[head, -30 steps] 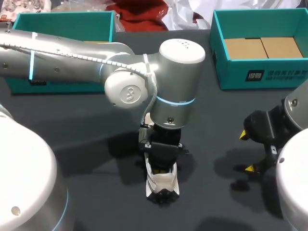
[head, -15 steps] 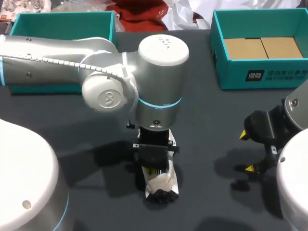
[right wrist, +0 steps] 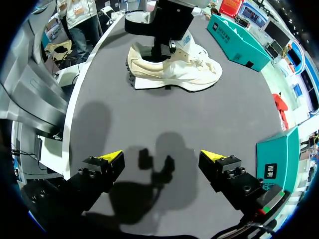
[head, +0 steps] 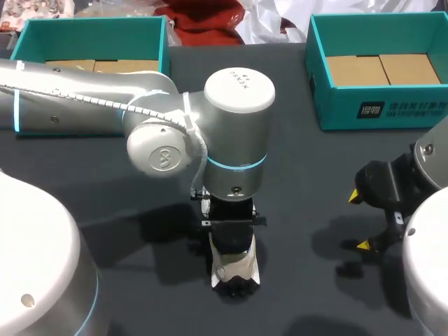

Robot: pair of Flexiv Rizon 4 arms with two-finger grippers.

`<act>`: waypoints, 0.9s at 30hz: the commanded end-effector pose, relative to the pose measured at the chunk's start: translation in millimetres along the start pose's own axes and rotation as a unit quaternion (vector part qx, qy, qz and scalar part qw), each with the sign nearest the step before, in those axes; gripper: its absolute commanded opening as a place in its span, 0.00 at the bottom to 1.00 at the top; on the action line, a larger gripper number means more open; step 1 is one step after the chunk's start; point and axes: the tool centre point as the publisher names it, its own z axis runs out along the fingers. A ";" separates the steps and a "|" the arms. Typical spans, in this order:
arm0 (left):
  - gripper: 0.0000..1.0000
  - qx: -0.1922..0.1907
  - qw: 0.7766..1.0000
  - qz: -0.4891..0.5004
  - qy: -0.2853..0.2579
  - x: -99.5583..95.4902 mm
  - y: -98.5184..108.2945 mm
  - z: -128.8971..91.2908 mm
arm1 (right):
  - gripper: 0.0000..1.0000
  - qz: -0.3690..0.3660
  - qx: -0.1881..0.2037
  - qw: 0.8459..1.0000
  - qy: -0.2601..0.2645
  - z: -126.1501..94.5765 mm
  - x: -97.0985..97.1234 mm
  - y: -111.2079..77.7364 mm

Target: Take the shoe out of the shoebox, open the shoe tongue, remove and reinsert the insole, then place the shoe into the shoebox

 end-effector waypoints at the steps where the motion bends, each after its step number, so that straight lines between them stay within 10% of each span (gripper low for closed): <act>1: 0.00 -0.011 0.999 -0.006 -0.031 3.3 1.7 6.6 | 1.00 0.000 0.001 1.000 -0.002 -0.3 2.8 -0.3; 11: 0.00 0.017 0.996 0.045 -0.076 8.6 -20.0 -37.5 | 1.00 0.000 0.001 1.000 -0.002 -0.3 2.8 -0.3; 27: 0.00 0.001 0.999 0.032 -0.014 -7.4 -13.2 20.0 | 1.00 0.000 0.001 1.000 -0.002 -0.3 2.8 -0.3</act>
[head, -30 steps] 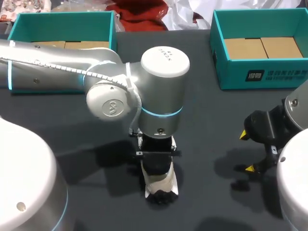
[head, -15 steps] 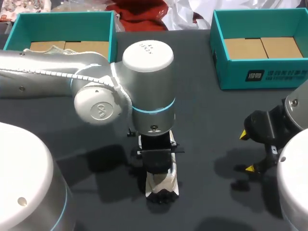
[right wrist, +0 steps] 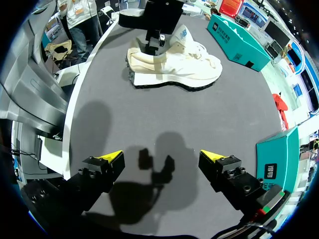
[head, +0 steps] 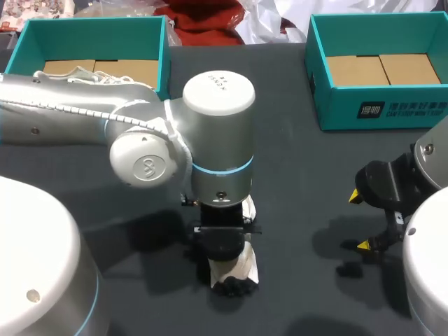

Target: Take the shoe out of the shoebox, open the shoe tongue, remove and reinsert the insole, then place the shoe into the shoebox

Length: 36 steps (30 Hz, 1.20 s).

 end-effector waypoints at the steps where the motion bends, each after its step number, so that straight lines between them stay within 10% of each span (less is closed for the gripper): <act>1: 0.00 -0.024 0.999 -0.021 0.008 -11.2 11.6 18.7 | 1.00 0.000 0.001 1.000 -0.003 -0.1 2.9 -0.3; 19: 0.00 -0.092 0.992 -0.026 -0.087 -11.3 2.8 -46.0 | 1.00 0.000 0.001 1.000 -0.003 -0.1 2.9 -0.3; 31: 0.01 -0.161 0.982 -0.069 -0.068 -21.5 25.8 -43.0 | 1.00 0.000 0.001 1.000 -0.003 -0.1 2.9 -0.3; 36: 0.41 -0.161 0.982 -0.072 -0.060 -17.7 25.7 -46.1 | 1.00 0.000 0.001 1.000 -0.003 -0.1 2.9 -0.3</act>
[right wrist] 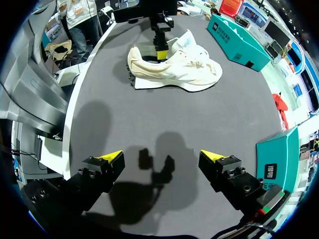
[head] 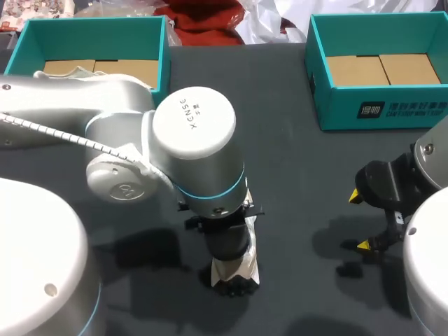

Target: Take the shoe out of the shoebox, open the shoe tongue, remove and reinsert the insole, then place the shoe into the shoebox

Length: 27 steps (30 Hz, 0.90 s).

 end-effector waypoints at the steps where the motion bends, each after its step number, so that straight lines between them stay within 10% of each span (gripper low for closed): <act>1: 0.46 -0.005 1.000 0.000 0.014 -4.5 -0.9 -1.0 | 1.00 0.000 0.001 1.000 -0.003 0.0 3.1 -0.4; 9: 0.99 0.007 0.999 -0.006 0.031 -6.3 9.1 2.0 | 1.00 0.000 0.001 1.000 -0.003 0.0 3.1 -0.4; 27: 1.00 0.063 0.997 0.014 0.052 -8.0 27.5 -3.0 | 1.00 0.000 0.001 1.000 -0.003 0.0 3.1 -0.4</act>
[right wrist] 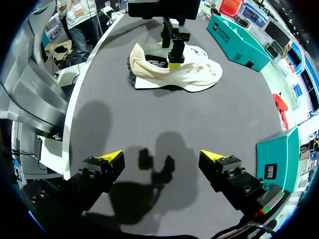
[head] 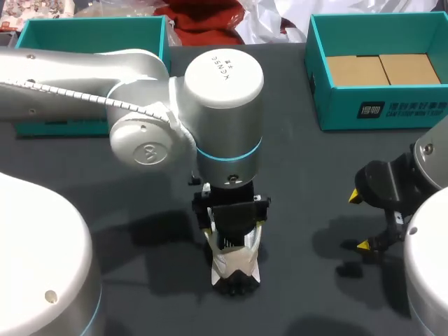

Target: Take the shoe out of the shoebox, open the shoe tongue, remove and reinsert the insole, then place the shoe into the shoebox

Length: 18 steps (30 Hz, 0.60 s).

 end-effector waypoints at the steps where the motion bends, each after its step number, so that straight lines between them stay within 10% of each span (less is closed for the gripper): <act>1: 1.00 0.010 1.000 0.003 0.003 -0.1 10.3 -1.8 | 1.00 0.000 0.001 1.000 -0.003 -0.5 3.2 -0.5; 18: 1.00 0.037 0.999 -0.013 -0.003 4.5 42.8 -17.2 | 1.00 0.000 0.001 1.000 -0.003 -0.5 3.2 -0.5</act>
